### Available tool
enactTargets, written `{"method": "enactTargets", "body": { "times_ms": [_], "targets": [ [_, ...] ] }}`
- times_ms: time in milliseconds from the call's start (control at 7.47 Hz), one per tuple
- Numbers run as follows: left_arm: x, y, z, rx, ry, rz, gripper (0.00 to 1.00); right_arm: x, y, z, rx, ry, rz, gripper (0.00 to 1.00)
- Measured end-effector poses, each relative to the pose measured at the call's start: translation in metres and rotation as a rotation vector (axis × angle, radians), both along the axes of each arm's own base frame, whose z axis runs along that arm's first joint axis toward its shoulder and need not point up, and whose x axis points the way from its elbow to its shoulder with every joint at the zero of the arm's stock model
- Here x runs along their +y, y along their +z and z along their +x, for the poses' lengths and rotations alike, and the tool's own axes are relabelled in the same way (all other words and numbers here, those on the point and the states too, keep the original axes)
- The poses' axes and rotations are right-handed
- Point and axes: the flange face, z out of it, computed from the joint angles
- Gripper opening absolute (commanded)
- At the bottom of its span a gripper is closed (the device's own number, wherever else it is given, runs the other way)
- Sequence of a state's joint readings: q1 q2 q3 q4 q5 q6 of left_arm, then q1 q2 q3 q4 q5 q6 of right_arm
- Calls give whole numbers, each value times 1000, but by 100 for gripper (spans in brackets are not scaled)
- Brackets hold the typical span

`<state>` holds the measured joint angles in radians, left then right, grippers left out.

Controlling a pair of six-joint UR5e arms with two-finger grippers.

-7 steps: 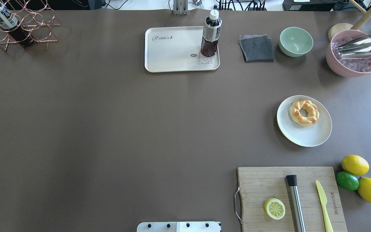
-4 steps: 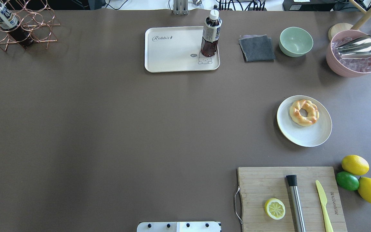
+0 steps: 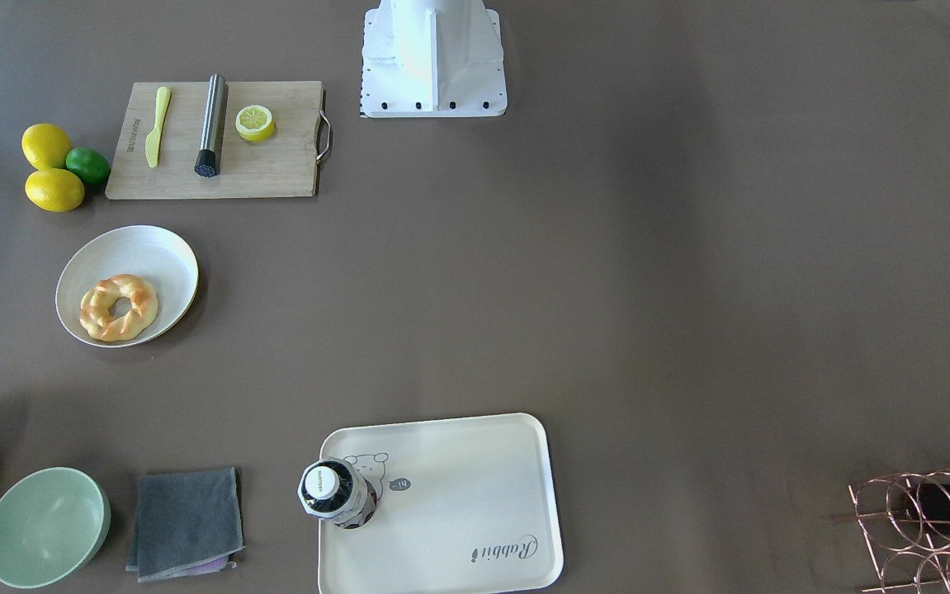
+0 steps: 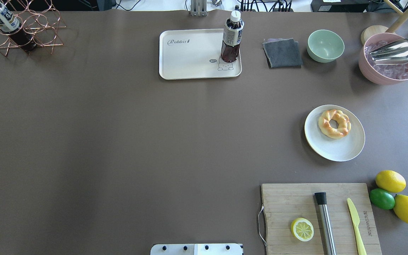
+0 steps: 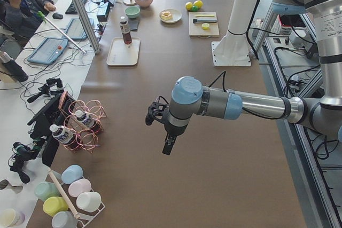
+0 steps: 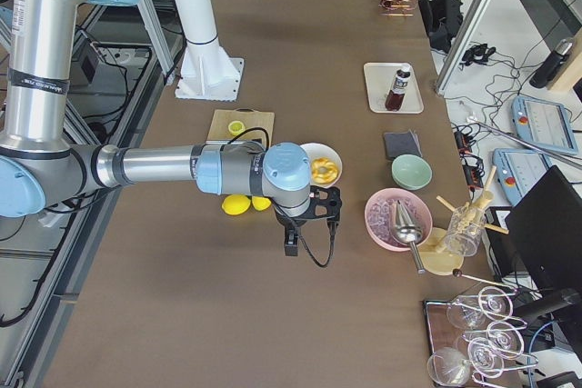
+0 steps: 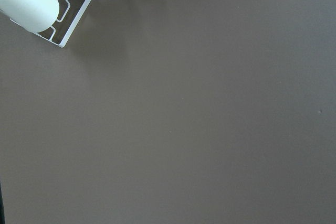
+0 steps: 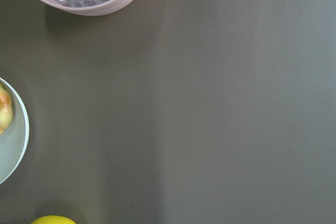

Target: Place donut on tray

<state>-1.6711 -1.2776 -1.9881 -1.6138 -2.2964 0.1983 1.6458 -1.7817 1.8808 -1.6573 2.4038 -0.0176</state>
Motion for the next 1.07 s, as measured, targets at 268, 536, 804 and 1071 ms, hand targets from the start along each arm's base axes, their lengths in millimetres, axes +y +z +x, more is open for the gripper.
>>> {"method": "enactTargets", "body": {
  "times_ms": [268, 536, 804, 1071],
  "targets": [
    [1, 1, 0, 0, 1, -3, 98, 0, -3, -3, -30, -4, 3, 100],
    [3, 4, 1, 1, 2, -8, 98, 1, 0, -3, -13, -7, 1, 100],
    [4, 5, 1, 3, 3, -13, 98, 1, 4, -4, 24, -17, -5, 100],
    [5, 7, 2, 10, 2, -28, 98, 2, 7, -3, 74, -20, -8, 100]
  ]
}}
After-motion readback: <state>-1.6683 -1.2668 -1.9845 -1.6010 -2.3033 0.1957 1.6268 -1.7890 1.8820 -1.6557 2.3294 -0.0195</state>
